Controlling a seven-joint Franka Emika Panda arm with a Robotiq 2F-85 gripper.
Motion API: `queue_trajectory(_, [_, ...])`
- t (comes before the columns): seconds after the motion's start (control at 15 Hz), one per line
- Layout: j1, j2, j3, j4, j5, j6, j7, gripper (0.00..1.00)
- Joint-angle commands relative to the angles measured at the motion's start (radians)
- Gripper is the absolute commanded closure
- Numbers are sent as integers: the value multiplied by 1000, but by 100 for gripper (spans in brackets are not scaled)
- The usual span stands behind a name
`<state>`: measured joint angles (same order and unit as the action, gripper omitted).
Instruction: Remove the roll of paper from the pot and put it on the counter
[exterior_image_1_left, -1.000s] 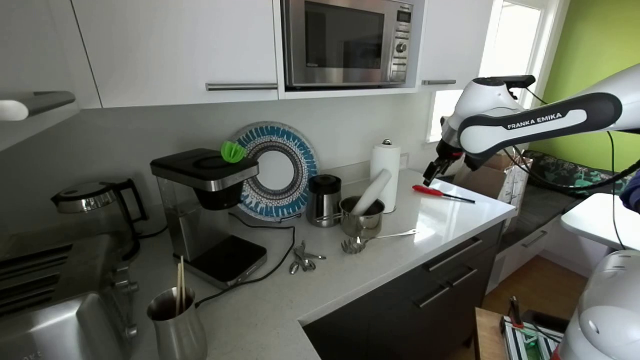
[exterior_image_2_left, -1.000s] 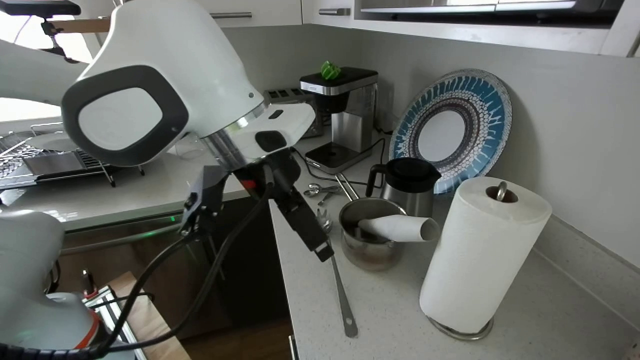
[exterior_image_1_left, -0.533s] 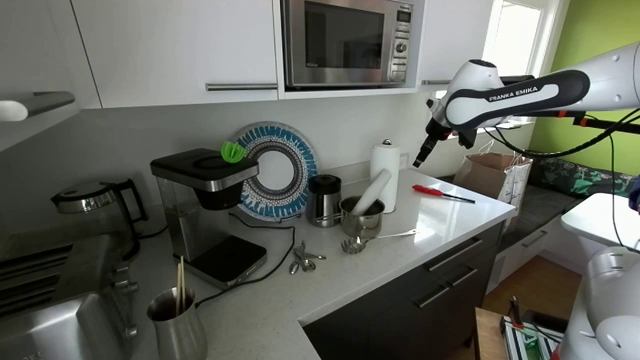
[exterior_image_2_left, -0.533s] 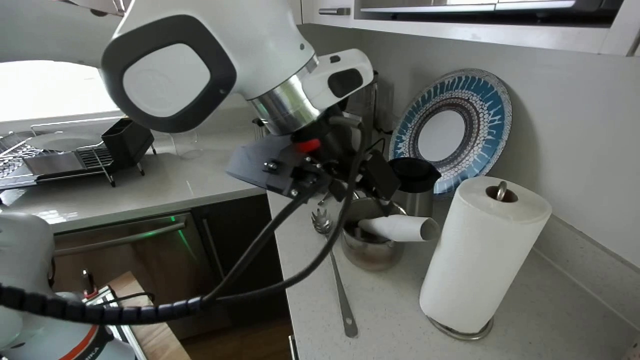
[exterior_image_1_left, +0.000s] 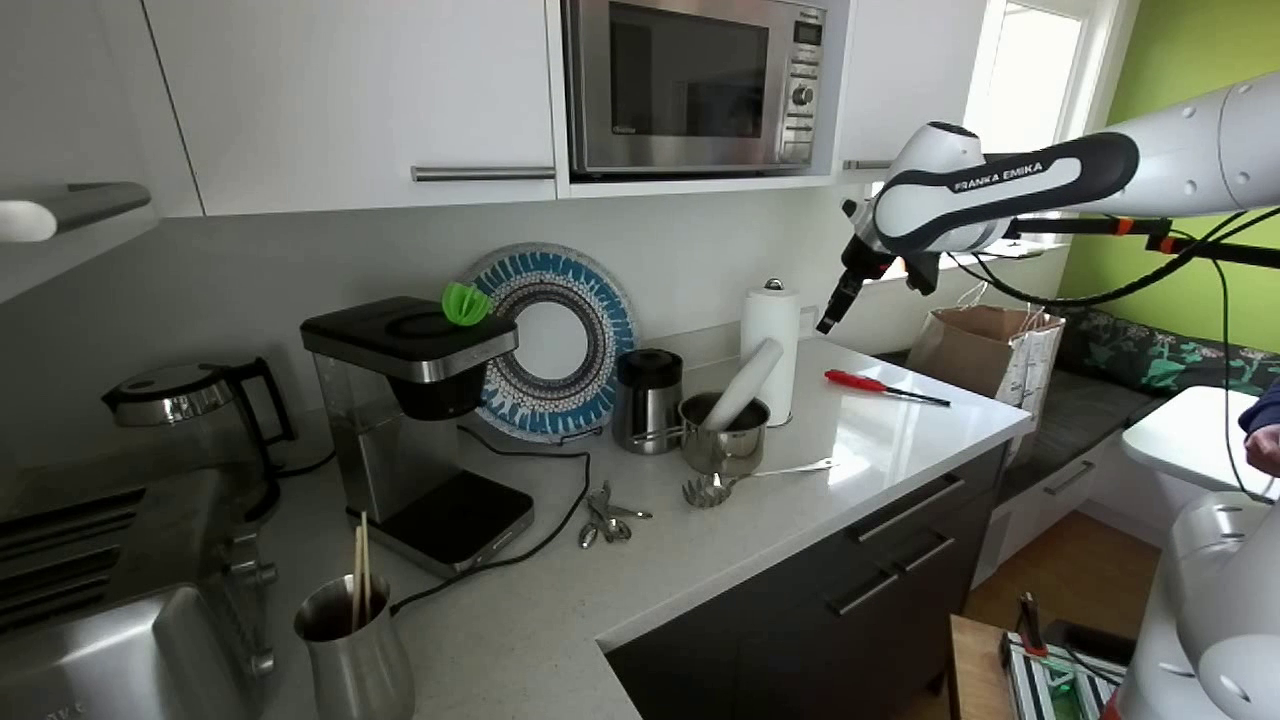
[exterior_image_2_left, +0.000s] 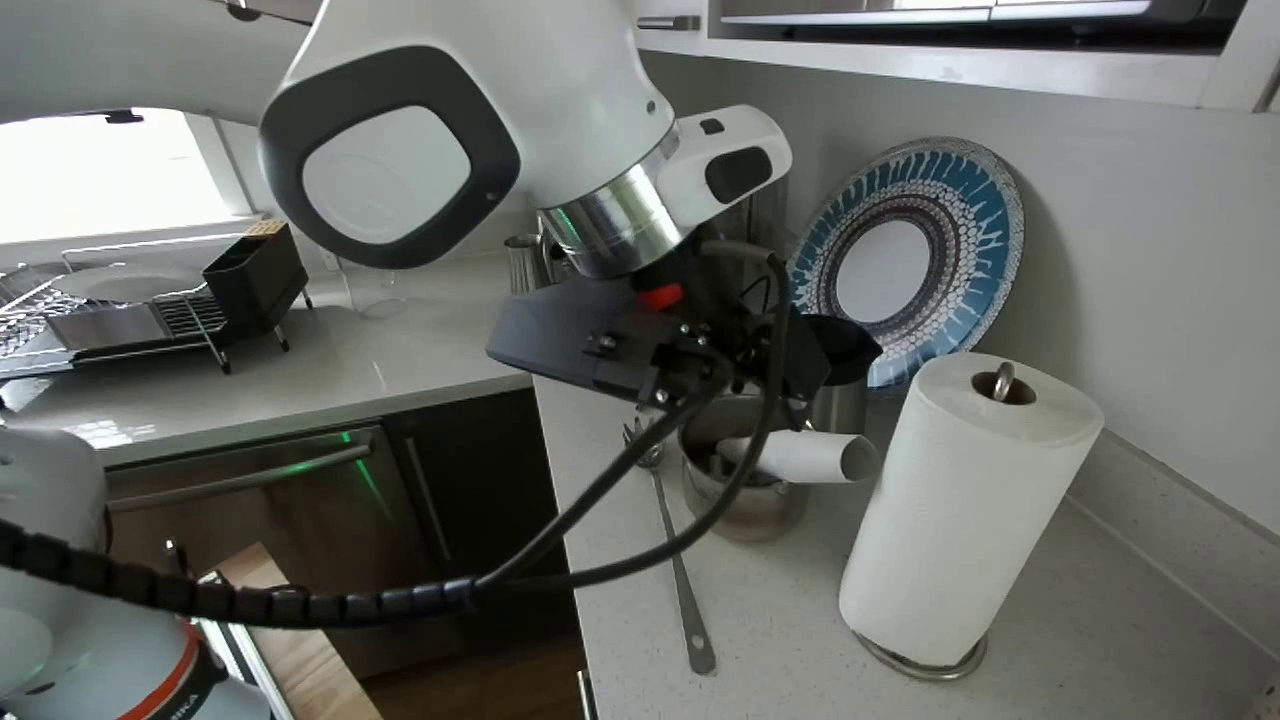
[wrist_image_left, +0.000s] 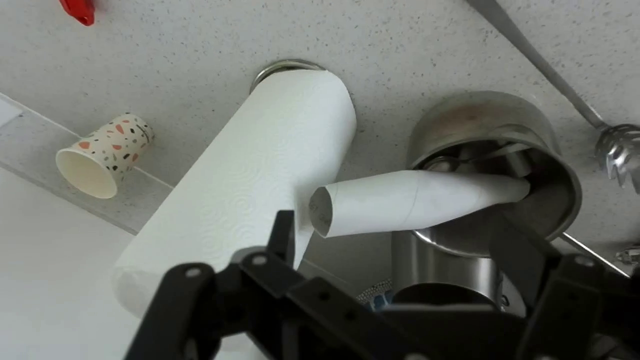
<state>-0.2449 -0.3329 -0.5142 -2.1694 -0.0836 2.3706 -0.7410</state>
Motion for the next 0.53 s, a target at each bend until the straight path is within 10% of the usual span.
queue_trajectory(0.0, [32,69,-73,21,146,6,-170,0])
queue_trajectory(0.47, [-16,151,-82,45,252,-1,-208,0])
